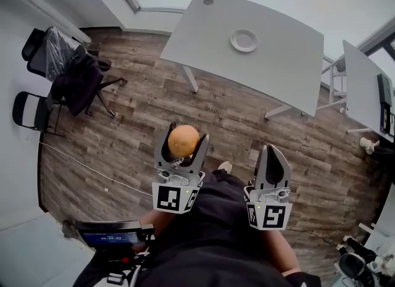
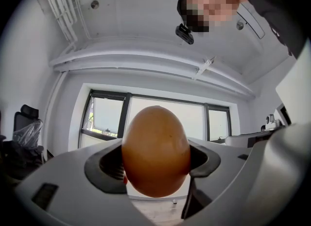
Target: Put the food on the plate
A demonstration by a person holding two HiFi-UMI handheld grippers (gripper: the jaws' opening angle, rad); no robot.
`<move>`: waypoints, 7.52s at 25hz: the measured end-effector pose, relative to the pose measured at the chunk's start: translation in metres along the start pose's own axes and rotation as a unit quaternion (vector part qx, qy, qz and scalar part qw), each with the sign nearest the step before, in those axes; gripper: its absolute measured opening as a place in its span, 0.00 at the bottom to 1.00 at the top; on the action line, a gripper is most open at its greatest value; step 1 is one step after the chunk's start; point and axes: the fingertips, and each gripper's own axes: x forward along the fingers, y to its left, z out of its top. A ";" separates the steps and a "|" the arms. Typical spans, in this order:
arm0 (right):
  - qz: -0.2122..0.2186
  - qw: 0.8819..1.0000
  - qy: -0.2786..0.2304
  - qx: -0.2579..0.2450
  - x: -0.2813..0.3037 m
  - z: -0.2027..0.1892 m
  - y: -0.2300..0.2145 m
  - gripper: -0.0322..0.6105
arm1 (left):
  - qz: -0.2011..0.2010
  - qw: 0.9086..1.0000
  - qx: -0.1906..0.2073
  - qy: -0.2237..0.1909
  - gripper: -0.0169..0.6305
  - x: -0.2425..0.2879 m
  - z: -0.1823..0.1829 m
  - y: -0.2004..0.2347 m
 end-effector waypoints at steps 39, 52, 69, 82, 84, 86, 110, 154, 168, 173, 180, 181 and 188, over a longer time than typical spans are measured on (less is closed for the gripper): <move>0.028 0.999 0.031 -0.012 0.218 0.000 -0.041 0.05 | -0.075 0.997 -0.024 0.021 0.51 0.221 -0.015 0.047; 0.022 0.999 0.032 -0.015 0.290 0.003 -0.045 0.05 | -0.089 0.995 -0.036 0.032 0.51 0.279 -0.014 0.085; -0.034 0.998 0.047 0.001 0.314 -0.009 -0.068 0.05 | -0.116 0.990 -0.052 0.058 0.51 0.323 -0.025 0.099; 0.007 0.999 0.038 0.009 0.322 -0.002 -0.101 0.05 | -0.069 0.981 -0.067 0.167 0.51 0.369 -0.111 0.104; 0.016 0.999 0.035 0.006 0.321 0.002 -0.105 0.05 | -0.062 0.981 -0.062 0.174 0.51 0.379 -0.122 0.103; 0.022 0.999 0.031 0.003 0.319 0.005 -0.111 0.05 | -0.067 0.981 -0.050 0.176 0.51 0.388 -0.131 0.095; 0.052 0.997 0.051 0.004 0.343 -0.004 -0.146 0.05 | -0.123 0.956 0.025 0.265 0.51 0.449 -0.245 0.062; 0.002 0.997 0.076 -0.005 0.370 -0.017 -0.191 0.05 | -0.173 0.897 0.053 0.404 0.51 0.489 -0.361 0.055; -0.008 0.996 0.093 -0.001 0.374 -0.026 -0.184 0.05 | -0.193 0.880 0.046 0.432 0.51 0.493 -0.381 0.060; -0.016 0.995 0.096 0.001 0.371 -0.028 -0.186 0.05 | -0.200 0.883 0.036 0.423 0.51 0.499 -0.390 0.056; -0.028 0.995 0.097 0.003 0.370 -0.030 -0.190 0.05 | -0.214 0.872 0.031 0.439 0.51 0.498 -0.408 0.050; -0.030 0.995 0.097 0.004 0.370 -0.031 -0.190 0.05 | -0.213 0.870 0.032 0.443 0.51 0.497 -0.409 0.052; -0.024 0.995 0.100 0.008 0.377 -0.033 -0.185 0.05 | -0.227 0.859 0.032 0.458 0.51 0.496 -0.413 0.053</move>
